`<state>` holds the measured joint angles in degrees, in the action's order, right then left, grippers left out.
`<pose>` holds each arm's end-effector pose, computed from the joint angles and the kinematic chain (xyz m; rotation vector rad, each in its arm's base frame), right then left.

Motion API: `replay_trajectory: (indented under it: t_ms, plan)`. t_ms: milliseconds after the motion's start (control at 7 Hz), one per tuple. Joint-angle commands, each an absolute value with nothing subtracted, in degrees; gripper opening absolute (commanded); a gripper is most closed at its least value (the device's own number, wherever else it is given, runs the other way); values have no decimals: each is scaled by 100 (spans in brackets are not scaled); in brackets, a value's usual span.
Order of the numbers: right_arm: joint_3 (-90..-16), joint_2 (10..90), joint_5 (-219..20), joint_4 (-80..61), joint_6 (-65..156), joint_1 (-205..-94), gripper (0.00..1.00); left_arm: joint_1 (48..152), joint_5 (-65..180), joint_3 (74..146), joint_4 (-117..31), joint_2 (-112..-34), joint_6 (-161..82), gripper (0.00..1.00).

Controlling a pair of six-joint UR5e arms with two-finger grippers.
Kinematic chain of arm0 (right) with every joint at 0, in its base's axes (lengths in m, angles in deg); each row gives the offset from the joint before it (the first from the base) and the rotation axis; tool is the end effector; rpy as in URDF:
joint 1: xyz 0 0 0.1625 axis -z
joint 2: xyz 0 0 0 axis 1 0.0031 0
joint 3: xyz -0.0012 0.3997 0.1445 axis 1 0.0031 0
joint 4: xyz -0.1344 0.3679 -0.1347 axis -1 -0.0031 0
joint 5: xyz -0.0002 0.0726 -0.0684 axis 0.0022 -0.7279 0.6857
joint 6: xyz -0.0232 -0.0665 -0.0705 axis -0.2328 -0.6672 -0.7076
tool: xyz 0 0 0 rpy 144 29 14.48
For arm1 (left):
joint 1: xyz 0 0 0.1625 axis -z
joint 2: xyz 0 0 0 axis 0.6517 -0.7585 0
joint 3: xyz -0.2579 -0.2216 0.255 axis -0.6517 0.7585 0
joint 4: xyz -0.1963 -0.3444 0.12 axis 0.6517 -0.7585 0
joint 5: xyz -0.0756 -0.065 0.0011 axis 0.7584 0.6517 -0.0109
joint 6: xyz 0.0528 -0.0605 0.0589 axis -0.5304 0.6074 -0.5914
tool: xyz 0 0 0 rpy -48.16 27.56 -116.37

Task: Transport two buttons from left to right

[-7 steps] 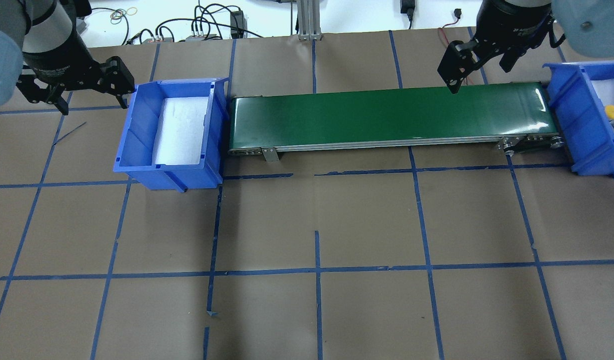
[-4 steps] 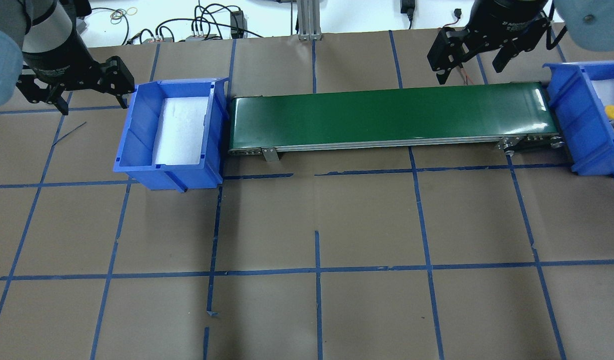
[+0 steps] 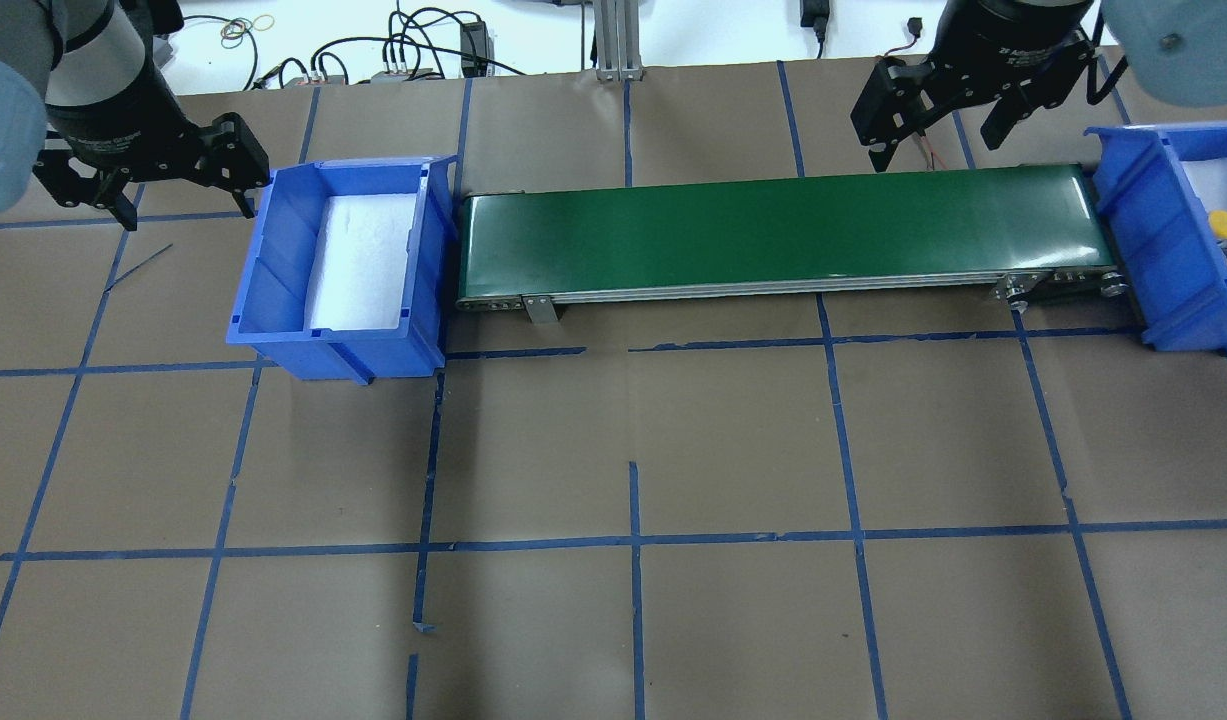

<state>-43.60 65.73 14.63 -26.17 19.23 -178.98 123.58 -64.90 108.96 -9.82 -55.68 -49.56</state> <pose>0.1235 -0.5344 0.5097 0.2497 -3.1022 0.1329 -0.0492 -0.5285 0.4815 -0.3132 2.9261 -0.1202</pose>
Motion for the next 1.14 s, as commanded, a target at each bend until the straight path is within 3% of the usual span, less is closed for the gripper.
replay_trajectory:
  t_ms: [0,1000]
  plan:
    - [-4371,6573,1499,-2619,1921,-17894,100,12355,-6490,10896,-982,-5568,-4956,100]
    - [-4397,6555,1499,-2461,1614,-17596,100,12355,-6499,10887,-982,-5568,-4947,100]
